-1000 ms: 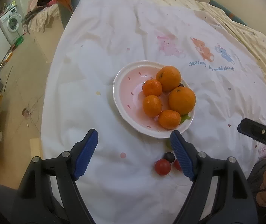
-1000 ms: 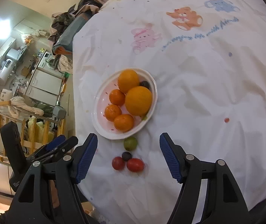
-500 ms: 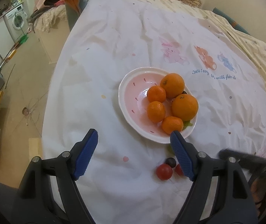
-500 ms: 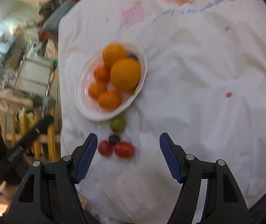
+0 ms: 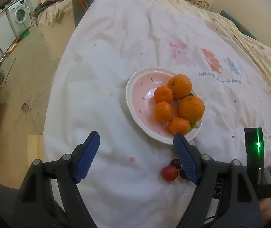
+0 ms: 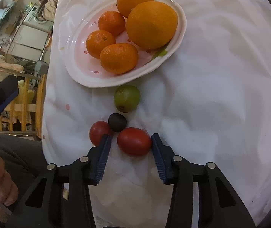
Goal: Organize fruits
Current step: 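Grasp the red tomato with the right tool while the left tool grasps a cherry tomato, then carry both tomatoes over the bowl and release them inside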
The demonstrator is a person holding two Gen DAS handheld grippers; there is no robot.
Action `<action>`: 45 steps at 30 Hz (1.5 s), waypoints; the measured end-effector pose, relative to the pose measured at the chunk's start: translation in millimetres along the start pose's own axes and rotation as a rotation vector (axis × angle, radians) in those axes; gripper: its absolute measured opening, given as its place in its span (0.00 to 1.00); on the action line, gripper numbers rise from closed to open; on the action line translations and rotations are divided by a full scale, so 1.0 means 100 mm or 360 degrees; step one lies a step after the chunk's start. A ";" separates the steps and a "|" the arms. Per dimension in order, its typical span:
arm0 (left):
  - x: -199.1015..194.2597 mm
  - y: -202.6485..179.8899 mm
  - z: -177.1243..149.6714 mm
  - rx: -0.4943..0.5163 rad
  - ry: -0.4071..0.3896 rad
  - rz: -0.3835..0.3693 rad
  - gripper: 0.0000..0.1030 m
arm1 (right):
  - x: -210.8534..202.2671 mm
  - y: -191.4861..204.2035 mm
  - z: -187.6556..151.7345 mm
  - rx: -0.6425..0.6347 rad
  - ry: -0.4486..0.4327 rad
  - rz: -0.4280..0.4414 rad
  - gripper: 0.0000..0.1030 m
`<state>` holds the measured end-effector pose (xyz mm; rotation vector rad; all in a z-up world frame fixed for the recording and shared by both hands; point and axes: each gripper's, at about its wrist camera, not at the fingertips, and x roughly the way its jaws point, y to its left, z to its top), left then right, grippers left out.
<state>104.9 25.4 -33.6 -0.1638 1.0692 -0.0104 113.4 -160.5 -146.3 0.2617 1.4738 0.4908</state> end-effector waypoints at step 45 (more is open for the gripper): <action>0.60 -0.67 -0.55 0.0472 0.0444 0.0011 0.25 | -0.85 -0.44 -0.11 0.0260 -0.0382 0.0040 0.37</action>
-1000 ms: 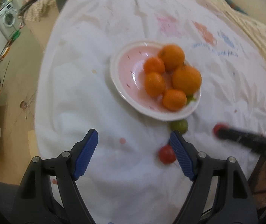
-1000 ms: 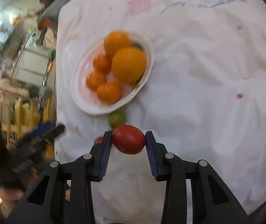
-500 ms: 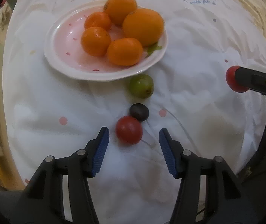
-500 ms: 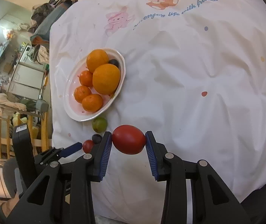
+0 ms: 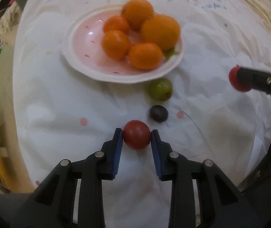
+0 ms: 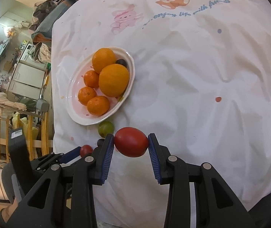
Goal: Organize fruits
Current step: 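Carry both tomatoes over the bowl and release them inside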
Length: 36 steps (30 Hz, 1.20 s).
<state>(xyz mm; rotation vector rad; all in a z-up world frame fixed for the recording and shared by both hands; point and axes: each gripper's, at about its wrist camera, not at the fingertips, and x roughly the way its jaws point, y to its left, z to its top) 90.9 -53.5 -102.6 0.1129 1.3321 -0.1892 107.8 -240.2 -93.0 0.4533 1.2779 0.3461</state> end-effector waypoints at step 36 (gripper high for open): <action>-0.88 0.49 0.96 -0.0178 -0.0487 0.0088 0.25 | -0.56 0.26 0.56 -0.0086 -0.0363 0.0265 0.37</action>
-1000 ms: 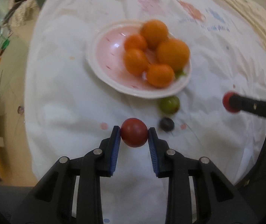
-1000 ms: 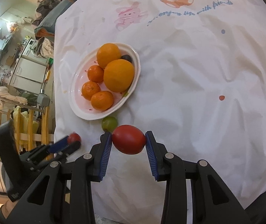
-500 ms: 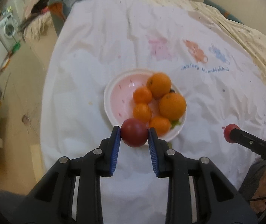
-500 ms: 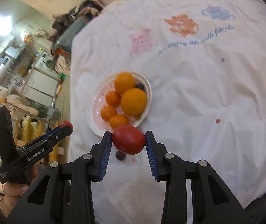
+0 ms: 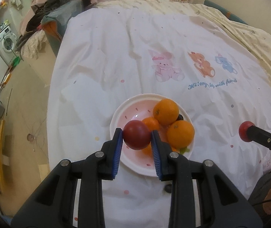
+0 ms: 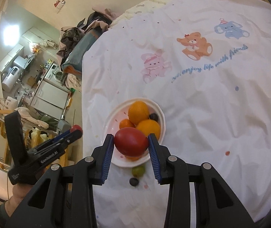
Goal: Organize fruits
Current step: 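Carry both tomatoes over the bowl and release them inside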
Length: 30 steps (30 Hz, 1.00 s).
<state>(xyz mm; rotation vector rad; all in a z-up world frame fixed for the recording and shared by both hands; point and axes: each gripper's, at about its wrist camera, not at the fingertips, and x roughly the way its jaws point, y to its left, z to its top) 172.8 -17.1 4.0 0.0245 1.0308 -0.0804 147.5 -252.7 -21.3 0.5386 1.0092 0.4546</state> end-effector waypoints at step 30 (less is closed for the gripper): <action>0.91 0.26 0.10 -0.0102 0.0225 0.0087 0.26 | 1.18 0.01 0.61 -0.0060 0.0239 0.0071 0.38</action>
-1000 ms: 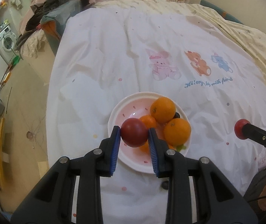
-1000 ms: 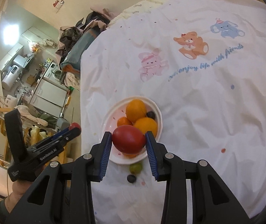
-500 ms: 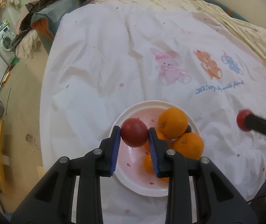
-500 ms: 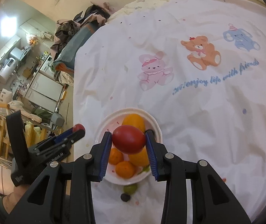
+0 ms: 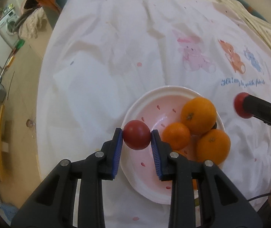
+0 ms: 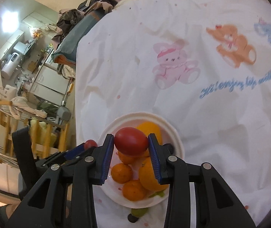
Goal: Organize fruits
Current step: 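Carry both tomatoes over the bowl and release them inside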
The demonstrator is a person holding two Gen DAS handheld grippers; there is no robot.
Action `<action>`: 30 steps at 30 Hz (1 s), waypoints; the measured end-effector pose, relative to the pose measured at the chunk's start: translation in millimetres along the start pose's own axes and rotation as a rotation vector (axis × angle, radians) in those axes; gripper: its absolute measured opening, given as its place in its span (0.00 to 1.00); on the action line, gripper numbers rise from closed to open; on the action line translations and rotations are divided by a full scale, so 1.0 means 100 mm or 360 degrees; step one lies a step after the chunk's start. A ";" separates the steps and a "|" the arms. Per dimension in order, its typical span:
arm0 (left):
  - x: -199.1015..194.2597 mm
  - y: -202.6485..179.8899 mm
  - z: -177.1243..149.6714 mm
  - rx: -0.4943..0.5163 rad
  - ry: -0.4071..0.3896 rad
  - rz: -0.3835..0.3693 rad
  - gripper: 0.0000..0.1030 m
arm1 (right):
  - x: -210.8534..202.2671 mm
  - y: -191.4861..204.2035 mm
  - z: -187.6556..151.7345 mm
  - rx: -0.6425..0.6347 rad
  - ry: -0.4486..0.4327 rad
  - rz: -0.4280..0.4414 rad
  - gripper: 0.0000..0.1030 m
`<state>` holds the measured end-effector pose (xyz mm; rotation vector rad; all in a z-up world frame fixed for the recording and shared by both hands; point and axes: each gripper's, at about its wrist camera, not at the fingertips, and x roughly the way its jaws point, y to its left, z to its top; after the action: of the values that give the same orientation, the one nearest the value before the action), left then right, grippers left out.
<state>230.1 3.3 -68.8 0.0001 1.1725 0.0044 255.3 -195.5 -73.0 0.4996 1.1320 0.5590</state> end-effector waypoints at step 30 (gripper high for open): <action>0.17 -0.05 -0.02 -0.0032 0.0119 -0.0062 0.69 | 0.16 0.04 -0.15 -0.0009 0.0103 0.0057 0.53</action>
<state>234.7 -2.1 -85.0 -0.0410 1.2468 -0.0184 246.0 -181.0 -86.6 0.5008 1.1846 0.6129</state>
